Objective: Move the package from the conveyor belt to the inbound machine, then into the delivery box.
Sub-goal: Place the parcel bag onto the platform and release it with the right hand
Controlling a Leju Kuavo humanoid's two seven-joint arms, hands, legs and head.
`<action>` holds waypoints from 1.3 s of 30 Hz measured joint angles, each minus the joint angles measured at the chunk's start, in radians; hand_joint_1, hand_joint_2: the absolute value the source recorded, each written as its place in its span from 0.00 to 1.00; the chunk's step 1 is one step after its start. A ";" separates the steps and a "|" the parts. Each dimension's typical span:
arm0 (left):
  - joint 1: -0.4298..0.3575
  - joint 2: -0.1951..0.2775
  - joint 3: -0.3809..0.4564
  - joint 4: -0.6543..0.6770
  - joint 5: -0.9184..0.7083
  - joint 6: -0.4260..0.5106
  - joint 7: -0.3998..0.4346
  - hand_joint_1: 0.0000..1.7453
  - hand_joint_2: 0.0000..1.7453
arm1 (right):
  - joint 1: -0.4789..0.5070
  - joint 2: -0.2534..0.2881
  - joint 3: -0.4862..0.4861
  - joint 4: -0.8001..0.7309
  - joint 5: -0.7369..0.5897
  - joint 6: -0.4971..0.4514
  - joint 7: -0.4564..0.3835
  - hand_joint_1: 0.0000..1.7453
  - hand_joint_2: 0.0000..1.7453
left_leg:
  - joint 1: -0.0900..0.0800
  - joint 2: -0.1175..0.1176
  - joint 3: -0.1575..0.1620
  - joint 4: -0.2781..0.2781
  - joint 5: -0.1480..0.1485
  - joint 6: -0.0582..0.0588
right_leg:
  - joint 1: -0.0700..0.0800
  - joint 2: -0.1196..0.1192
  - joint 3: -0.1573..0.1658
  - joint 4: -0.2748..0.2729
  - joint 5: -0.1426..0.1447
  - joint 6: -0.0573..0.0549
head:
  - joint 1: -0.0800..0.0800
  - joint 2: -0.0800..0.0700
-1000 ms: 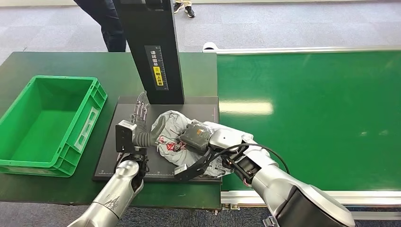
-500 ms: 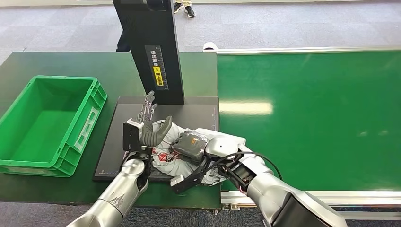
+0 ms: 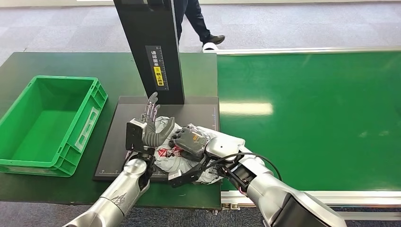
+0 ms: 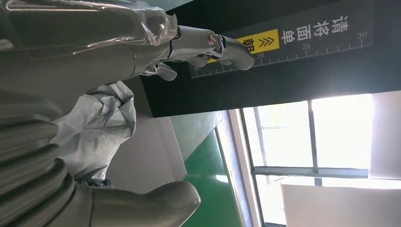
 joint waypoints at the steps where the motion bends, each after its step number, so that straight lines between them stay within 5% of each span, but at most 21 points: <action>1: 0.000 0.000 0.000 0.001 0.001 0.000 0.000 0.00 1.00 | -0.001 0.000 0.000 0.000 0.000 -0.002 0.001 0.00 1.00 | 0.000 0.000 0.000 0.000 0.000 0.000 | 0.000 0.000 0.000 0.000 0.000 0.000 | 0.000 0.000; 15: -0.002 0.000 -0.005 0.007 0.004 0.015 0.000 0.00 1.00 | -0.008 -0.003 -0.022 0.000 0.004 -0.073 0.031 0.00 1.00 | 0.000 0.000 0.001 0.000 0.000 0.000 | 0.000 0.000 0.002 0.000 0.000 0.000 | 0.000 0.000; 39: 0.000 0.019 0.011 0.007 0.002 0.064 0.006 0.00 1.00 | 0.040 -0.002 -0.254 -0.109 -0.332 -0.140 -0.219 0.00 1.00 | 0.000 -0.001 0.000 0.000 0.000 0.000 | 0.000 0.000 0.001 0.000 0.000 0.000 | 0.000 0.000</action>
